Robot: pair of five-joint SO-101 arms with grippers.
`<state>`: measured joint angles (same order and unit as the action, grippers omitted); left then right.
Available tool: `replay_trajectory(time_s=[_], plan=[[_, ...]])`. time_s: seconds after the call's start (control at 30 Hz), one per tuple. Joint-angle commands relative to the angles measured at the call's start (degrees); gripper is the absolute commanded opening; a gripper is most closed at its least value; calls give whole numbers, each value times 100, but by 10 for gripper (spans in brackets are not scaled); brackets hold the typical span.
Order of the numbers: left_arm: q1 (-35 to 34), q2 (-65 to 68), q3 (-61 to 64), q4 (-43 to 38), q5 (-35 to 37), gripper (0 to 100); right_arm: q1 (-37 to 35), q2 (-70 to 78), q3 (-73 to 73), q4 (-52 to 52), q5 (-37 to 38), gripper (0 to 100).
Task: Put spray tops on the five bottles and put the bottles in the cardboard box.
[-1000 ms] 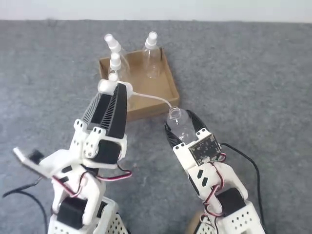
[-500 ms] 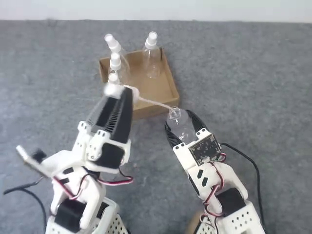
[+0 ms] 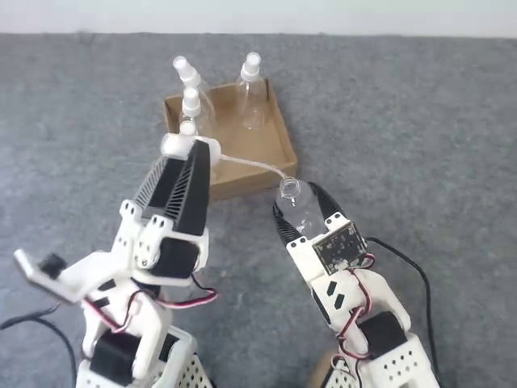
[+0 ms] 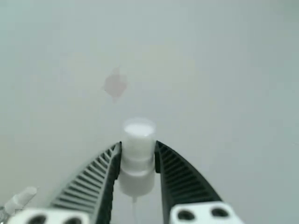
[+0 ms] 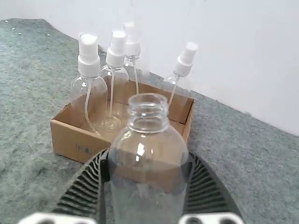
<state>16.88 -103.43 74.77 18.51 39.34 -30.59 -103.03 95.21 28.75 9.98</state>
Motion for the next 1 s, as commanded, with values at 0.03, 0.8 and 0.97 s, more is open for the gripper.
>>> replay_trajectory(time_s=[0.03,0.8,0.97], plan=[[-18,-114,75,-352,44,12,57,-92,114,-171,70,33],[0,-114,848,158,-141,12,-110,-92,114,-145,62,33],[457,-105,963,255,-695,12,-347,-92,114,-163,70,33]])
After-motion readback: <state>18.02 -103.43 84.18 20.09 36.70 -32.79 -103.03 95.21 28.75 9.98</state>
